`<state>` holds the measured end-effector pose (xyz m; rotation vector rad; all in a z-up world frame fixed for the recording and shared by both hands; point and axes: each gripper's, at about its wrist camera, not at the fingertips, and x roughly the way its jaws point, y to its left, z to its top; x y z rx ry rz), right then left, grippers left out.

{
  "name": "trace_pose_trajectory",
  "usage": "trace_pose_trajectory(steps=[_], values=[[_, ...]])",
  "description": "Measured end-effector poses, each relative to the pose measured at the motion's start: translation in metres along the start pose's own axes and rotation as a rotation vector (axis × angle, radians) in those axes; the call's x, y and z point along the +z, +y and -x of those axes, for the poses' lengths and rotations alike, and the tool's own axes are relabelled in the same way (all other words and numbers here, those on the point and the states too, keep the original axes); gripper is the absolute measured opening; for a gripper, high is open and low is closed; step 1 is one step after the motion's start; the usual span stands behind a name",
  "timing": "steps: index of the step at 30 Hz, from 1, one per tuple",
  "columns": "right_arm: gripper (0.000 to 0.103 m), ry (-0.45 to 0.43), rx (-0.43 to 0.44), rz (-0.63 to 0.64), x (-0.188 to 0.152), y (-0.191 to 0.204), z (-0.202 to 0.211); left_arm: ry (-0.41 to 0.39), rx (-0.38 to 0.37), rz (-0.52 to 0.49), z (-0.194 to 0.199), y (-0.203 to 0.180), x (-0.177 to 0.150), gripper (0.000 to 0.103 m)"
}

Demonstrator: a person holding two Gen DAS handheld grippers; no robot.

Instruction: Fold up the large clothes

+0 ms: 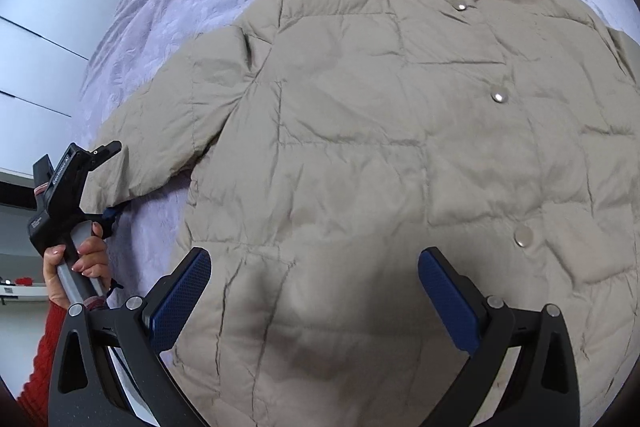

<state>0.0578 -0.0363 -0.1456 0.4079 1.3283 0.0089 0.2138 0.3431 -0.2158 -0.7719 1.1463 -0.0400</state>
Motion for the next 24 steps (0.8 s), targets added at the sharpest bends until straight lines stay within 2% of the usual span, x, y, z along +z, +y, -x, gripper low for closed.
trace_pose_trajectory(steps=[1,2,3,4,5,7,9,11,12,13,15,17,19,24], values=[[0.103,-0.003,0.005,0.003,0.004,0.003,-0.002,-0.028,0.021,0.003,-0.002,-0.002,0.007,0.097],[0.103,-0.009,0.009,0.006,0.008,0.004,-0.005,-0.053,0.045,0.007,-0.003,-0.003,0.014,0.079],[0.103,-0.016,0.011,0.008,0.013,0.006,-0.007,-0.066,0.064,0.002,-0.005,-0.004,0.02,0.065],[0.103,-0.025,0.014,0.009,0.017,0.008,-0.008,-0.066,0.069,-0.016,-0.008,-0.005,0.027,0.035],[0.103,-0.036,0.018,0.008,0.021,0.009,-0.009,-0.065,0.048,-0.028,-0.008,-0.004,0.032,0.014],[0.103,-0.067,0.029,0.001,0.03,0.013,-0.009,-0.08,0.037,-0.046,0.001,-0.004,0.038,0.011],[0.101,-0.115,0.038,-0.022,0.041,0.017,-0.008,-0.135,0.07,-0.137,0.019,-0.019,0.04,0.011],[0.071,-0.154,0.083,-0.054,0.05,0.021,-0.009,-0.183,0.102,-0.245,0.04,-0.037,0.034,0.011],[0.032,-0.148,0.108,-0.065,0.055,0.024,-0.014,-0.201,0.11,-0.285,0.049,-0.046,0.031,0.011],[0.018,-0.132,0.139,-0.081,0.061,0.028,-0.022,-0.222,0.112,-0.334,0.058,-0.058,0.029,0.011],[0.017,-0.128,0.209,-0.095,0.071,0.037,-0.038,-0.26,0.112,-0.408,0.075,-0.078,0.023,0.011],[0.016,-0.127,0.232,-0.066,0.074,0.05,-0.051,-0.3,0.104,-0.48,0.09,-0.1,0.015,0.011],[0.016,-0.091,0.281,-0.055,0.076,0.063,-0.071,-0.325,0.084,-0.542,0.104,-0.119,0.003,0.011],[0.016,-0.001,0.305,-0.053,0.074,0.065,-0.11,-0.312,0.022,-0.686,0.099,-0.191,-0.031,0.011]])
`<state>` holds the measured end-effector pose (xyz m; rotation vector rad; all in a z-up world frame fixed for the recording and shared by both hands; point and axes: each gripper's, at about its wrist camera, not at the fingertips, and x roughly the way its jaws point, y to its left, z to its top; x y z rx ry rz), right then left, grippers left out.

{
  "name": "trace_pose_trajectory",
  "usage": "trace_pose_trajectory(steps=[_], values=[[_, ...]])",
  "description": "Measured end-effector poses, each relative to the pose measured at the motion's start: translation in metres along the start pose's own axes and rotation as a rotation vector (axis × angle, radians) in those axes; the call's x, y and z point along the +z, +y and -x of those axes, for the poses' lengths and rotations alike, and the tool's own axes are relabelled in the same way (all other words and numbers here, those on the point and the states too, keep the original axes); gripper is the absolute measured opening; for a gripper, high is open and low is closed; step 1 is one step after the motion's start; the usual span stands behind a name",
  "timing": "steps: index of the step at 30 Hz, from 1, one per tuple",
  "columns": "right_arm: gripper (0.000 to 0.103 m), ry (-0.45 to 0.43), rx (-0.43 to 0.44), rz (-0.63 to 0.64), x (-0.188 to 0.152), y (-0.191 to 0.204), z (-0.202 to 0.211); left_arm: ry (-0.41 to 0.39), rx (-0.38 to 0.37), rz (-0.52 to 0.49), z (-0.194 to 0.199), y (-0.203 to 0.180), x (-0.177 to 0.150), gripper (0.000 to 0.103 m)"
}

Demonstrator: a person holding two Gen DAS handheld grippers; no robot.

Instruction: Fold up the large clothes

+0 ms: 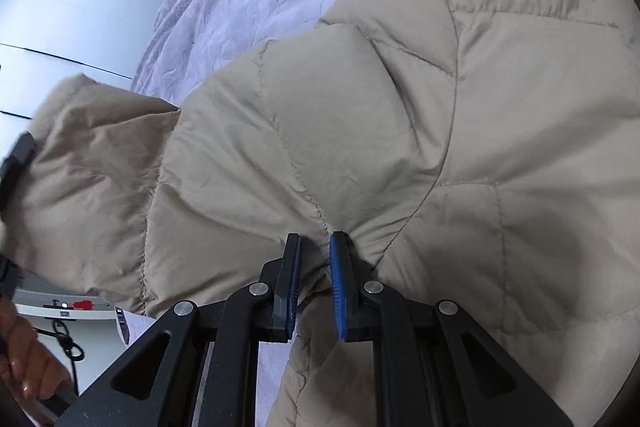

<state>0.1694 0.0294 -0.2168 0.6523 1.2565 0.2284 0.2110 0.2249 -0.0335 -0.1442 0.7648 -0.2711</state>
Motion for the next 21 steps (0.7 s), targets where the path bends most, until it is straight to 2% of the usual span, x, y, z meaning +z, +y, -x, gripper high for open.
trace_pose_trajectory(steps=[4,6,7,9,11,13,15,17,21], values=[[0.016,0.045,0.115,-0.024,-0.001,-0.019,0.022,0.006,-0.061,-0.075,-0.012,-0.078,0.008,0.011],[0.016,0.03,0.114,-0.01,-0.007,-0.037,0.054,0.035,-0.108,-0.124,-0.025,-0.127,0.007,0.011],[0.016,0.016,0.096,-0.007,-0.01,-0.046,0.071,0.043,-0.111,-0.167,-0.032,-0.153,0.002,0.011],[0.016,-0.036,-0.024,0.022,-0.017,-0.076,0.117,0.079,-0.116,-0.288,-0.053,-0.209,-0.016,0.011],[0.016,-0.079,-0.113,0.03,-0.021,-0.11,0.16,0.117,-0.099,-0.409,-0.076,-0.26,-0.046,0.011],[0.016,-0.102,-0.178,0.003,-0.024,-0.15,0.198,0.19,-0.098,-0.505,-0.104,-0.297,-0.083,0.011],[0.016,-0.114,-0.226,-0.018,-0.026,-0.186,0.23,0.289,-0.047,-0.564,-0.131,-0.315,-0.118,0.011],[0.016,-0.12,-0.257,-0.023,-0.029,-0.216,0.254,0.352,0.015,-0.573,-0.148,-0.323,-0.142,0.011],[0.016,-0.116,-0.257,-0.055,-0.031,-0.259,0.272,0.362,0.078,-0.581,-0.149,-0.326,-0.157,0.013]])
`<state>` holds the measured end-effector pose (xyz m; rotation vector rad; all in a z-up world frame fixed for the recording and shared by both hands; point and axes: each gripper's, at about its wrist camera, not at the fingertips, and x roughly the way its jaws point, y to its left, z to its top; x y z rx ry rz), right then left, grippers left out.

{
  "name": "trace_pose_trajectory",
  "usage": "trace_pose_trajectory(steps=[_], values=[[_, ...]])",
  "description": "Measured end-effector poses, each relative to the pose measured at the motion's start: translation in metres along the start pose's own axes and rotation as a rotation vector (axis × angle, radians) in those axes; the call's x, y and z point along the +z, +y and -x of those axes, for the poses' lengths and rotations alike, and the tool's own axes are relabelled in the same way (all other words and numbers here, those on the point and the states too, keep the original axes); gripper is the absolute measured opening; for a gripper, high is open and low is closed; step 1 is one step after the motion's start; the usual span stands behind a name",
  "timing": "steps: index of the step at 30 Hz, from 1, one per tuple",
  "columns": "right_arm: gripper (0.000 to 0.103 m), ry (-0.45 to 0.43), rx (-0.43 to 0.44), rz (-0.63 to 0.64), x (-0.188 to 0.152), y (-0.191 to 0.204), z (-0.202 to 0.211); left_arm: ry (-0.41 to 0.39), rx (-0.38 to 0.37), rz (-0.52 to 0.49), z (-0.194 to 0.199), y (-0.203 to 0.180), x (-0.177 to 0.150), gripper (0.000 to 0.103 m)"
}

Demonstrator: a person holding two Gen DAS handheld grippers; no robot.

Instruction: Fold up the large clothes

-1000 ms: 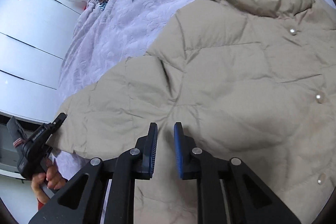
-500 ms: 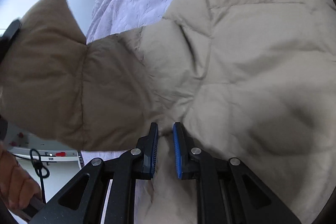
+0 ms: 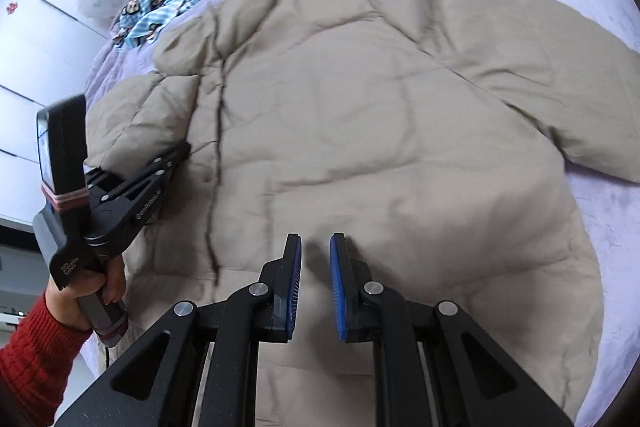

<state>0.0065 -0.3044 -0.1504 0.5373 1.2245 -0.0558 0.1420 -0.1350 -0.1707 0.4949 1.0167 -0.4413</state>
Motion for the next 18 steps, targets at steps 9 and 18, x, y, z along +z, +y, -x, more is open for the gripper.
trace_pose_trajectory(steps=[9,18], values=[[0.017,-0.021,-0.022,-0.027,0.003,0.008,-0.01,-0.05,-0.041,0.018,0.039,0.017,-0.021,0.101],[0.083,-0.133,-0.066,0.289,0.016,0.124,0.002,-0.101,-0.039,0.448,0.083,0.172,-0.075,0.1]])
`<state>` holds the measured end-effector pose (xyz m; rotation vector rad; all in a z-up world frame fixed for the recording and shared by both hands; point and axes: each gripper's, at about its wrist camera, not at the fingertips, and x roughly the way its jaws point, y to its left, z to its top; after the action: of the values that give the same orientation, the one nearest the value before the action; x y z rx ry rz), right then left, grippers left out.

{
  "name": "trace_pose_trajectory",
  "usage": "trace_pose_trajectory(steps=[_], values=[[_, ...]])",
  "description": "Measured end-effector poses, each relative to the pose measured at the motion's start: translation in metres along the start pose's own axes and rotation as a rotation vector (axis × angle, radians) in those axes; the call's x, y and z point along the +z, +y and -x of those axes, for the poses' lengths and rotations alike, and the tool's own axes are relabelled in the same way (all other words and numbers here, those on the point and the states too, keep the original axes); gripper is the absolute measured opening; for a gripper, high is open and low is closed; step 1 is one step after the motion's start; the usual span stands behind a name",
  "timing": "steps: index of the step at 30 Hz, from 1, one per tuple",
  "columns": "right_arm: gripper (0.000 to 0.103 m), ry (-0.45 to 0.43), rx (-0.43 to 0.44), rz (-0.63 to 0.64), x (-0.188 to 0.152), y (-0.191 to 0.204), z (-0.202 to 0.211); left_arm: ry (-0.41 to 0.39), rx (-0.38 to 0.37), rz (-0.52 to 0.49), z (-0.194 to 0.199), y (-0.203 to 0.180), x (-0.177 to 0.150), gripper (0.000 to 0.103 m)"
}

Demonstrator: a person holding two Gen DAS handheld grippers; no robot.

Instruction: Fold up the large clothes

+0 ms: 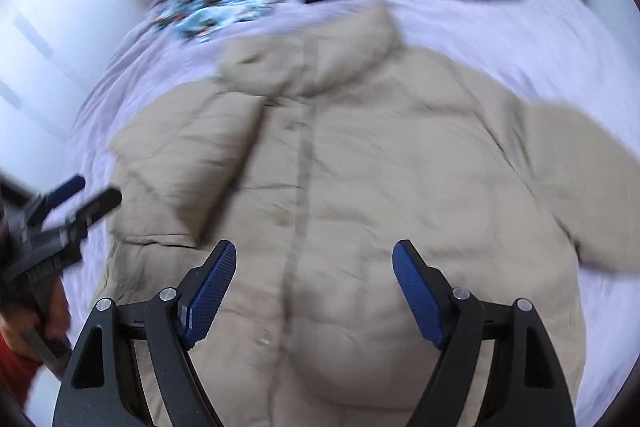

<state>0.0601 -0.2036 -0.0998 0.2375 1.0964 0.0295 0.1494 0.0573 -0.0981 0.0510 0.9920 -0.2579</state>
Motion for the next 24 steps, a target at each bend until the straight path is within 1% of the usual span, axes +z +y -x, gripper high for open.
trace_pose_trajectory(steps=[2,3,5,6,7,8,9,10,11,12,13,14,15,16,17,18,20,21,22,24], values=[[0.083,-0.023,-0.01,0.159,0.009,0.045,-0.009,0.079,-0.012,0.133,-0.021,0.045,0.003,0.1],[0.083,-0.032,-0.033,0.247,0.012,0.07,-0.016,0.118,-0.035,0.203,-0.035,0.067,0.004,0.1],[0.083,-0.073,-0.088,0.391,0.013,0.109,-0.028,0.181,-0.118,0.343,-0.059,0.1,0.002,0.1],[0.083,-0.101,-0.109,0.449,0.015,0.124,-0.032,0.202,-0.172,0.409,-0.072,0.112,0.001,0.1],[0.083,-0.125,-0.133,0.499,0.018,0.139,-0.041,0.218,-0.227,0.458,-0.083,0.12,0.002,0.1],[0.083,-0.134,-0.153,0.524,0.022,0.147,-0.048,0.231,-0.28,0.492,-0.094,0.124,0.003,0.1],[0.083,-0.14,-0.172,0.534,0.028,0.153,-0.055,0.239,-0.315,0.51,-0.104,0.123,0.007,0.1],[0.083,-0.141,-0.19,0.53,0.036,0.155,-0.062,0.241,-0.335,0.51,-0.113,0.12,0.011,0.098],[0.083,-0.144,-0.207,0.509,0.045,0.153,-0.069,0.238,-0.338,0.5,-0.118,0.116,0.016,0.079],[0.083,-0.148,-0.219,0.49,0.052,0.153,-0.072,0.229,-0.335,0.48,-0.123,0.11,0.024,0.066],[0.083,-0.153,-0.226,0.458,0.061,0.147,-0.077,0.219,-0.332,0.462,-0.126,0.105,0.031,0.038],[0.083,-0.161,-0.22,0.423,0.07,0.141,-0.08,0.209,-0.315,0.445,-0.125,0.098,0.036,0.031],[0.077,-0.169,-0.206,0.367,0.077,0.129,-0.081,0.187,-0.274,0.414,-0.119,0.089,0.04,0.031],[0.043,-0.178,-0.189,0.301,0.082,0.117,-0.079,0.153,-0.231,0.358,-0.111,0.079,0.043,0.024],[0.019,-0.178,-0.155,0.214,0.086,0.097,-0.074,0.131,-0.199,0.307,-0.107,0.072,0.046,0.023],[0.006,-0.181,-0.131,0.121,0.086,0.077,-0.069,0.113,-0.162,0.256,-0.101,0.067,0.048,0.023],[0.006,-0.194,-0.104,-0.048,0.076,0.035,-0.059,0.093,-0.111,0.174,-0.098,0.06,0.048,0.023],[0.006,-0.188,-0.104,-0.136,0.066,0.011,-0.057,0.092,-0.105,0.146,-0.1,0.057,0.047,0.023],[0.006,-0.166,-0.102,-0.205,0.054,-0.008,-0.059,0.097,-0.11,0.133,-0.102,0.057,0.046,0.023],[0.006,-0.093,-0.063,-0.336,0.03,-0.041,-0.071,0.111,-0.073,0.11,-0.113,0.053,0.045,0.023]])
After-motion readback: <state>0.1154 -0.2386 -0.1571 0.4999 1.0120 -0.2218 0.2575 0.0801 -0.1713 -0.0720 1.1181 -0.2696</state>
